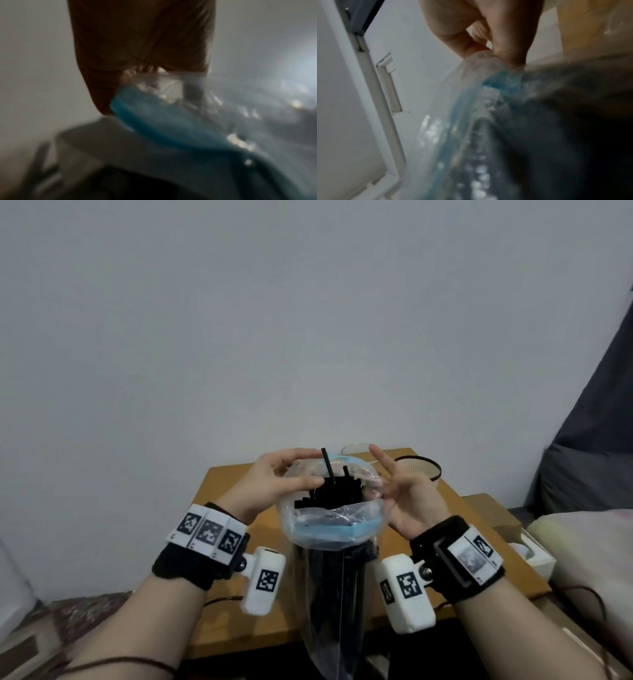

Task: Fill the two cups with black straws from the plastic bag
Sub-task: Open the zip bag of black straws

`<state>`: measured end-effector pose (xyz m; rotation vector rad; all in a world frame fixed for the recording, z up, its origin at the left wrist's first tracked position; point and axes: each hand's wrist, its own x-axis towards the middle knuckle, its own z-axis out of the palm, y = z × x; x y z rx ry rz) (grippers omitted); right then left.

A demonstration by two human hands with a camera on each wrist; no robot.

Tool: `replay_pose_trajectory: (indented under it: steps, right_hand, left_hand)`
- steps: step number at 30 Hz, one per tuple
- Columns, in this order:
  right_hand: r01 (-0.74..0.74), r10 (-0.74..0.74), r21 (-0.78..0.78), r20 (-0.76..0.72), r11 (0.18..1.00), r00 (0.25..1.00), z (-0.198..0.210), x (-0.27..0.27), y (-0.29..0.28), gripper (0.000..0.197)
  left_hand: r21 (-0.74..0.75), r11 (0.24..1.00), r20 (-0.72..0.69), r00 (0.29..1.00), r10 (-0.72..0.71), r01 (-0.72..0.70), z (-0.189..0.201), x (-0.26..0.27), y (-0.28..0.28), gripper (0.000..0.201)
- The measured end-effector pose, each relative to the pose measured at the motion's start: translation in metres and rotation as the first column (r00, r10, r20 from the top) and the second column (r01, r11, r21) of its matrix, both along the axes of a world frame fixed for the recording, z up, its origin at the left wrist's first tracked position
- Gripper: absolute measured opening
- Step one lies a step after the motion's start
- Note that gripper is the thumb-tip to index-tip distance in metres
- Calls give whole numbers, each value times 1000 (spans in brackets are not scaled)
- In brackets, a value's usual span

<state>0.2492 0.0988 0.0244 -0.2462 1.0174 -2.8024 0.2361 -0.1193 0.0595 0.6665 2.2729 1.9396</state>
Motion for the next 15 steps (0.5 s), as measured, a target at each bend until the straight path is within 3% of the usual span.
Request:
replay_pose_trajectory:
  steps: [3,5,7,8,13,15]
  right_hand:
    - [76,-39,231,-158,970,987,8,9,-1,46]
    - [242,-84,503,-316,830,945,9,11,-4,39]
    - [431,-137,670,-446,605,884,8,10,-7,38]
    - [485,-165,691,-478,535,863,7,9,-8,38]
    - [547,-211,681,-516,486,830,3,3,-6,36]
    - [559,-255,649,-506,516,824,3,2,-7,36]
  left_hand:
    - [-310,940,-228,971,72,-142,2,3,5,34]
    - [-353,931,-210,977,24,-98,0,1,8,38]
    - [-311,947,-192,981,15,-75,-3,1,14,38]
    - [-285,954,-195,980,40,-95,-5,1,19,35]
    - [-15,985,-105,980,168,-171,-10,2,35,19]
    - [136,969,10,979,205,-205,-11,-2,37,19]
